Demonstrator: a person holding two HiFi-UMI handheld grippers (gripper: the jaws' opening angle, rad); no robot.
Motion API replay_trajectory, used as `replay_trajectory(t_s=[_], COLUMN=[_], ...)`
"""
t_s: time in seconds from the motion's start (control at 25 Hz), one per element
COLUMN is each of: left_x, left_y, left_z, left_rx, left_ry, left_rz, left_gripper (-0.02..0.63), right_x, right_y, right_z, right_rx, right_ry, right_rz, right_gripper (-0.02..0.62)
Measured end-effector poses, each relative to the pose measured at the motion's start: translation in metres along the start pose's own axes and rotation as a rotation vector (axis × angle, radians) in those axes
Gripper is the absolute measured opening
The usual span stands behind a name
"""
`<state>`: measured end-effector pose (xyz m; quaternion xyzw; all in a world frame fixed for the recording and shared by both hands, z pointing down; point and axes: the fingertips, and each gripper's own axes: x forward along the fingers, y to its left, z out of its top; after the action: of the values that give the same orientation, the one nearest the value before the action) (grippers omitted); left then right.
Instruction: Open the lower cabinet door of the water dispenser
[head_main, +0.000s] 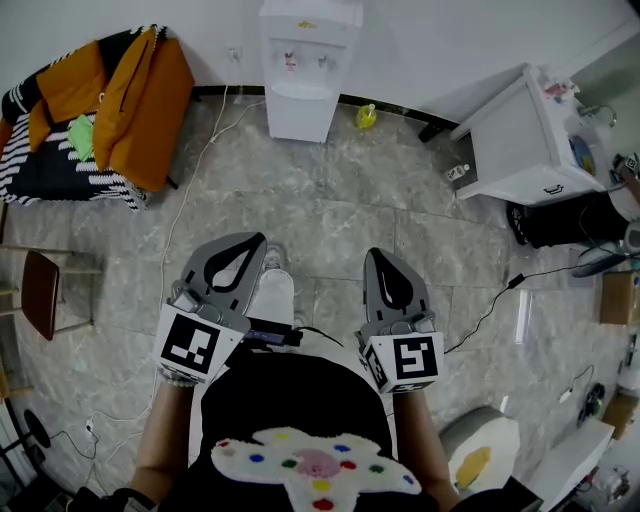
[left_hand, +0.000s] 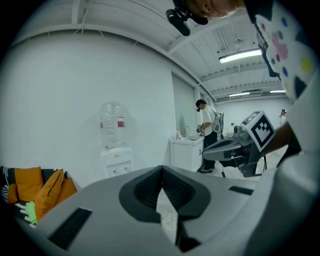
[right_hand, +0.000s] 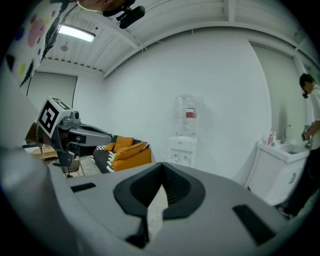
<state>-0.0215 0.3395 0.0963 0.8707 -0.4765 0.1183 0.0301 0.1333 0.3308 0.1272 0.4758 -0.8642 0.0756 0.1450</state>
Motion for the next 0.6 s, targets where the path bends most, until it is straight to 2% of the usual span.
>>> replay_trajectory(t_s=[0.2,0.4,0.6], left_x=[0.027,0.052,0.079], left_y=[0.034,0.070,0.106], left_z=[0.006,0.015,0.025], left_rx=[-0.012,-0.016,-0.014], left_ry=[-0.001,-0.008,-0.014], left_rz=[0.002,-0.011,-0.030], left_gripper=[0.012,0.012,0.012], right_x=[0.037,0.077,0.116], right_y=[-0.012,-0.016,-0.022], right_z=[0.017,0.042,0.064], right_rx=[0.013,-0.017,-0.023], right_ry=[-0.025,0.010,-0.001], right_rz=[0.002,-0.006,-0.016], right_gripper=[0.003,0.003,0.003])
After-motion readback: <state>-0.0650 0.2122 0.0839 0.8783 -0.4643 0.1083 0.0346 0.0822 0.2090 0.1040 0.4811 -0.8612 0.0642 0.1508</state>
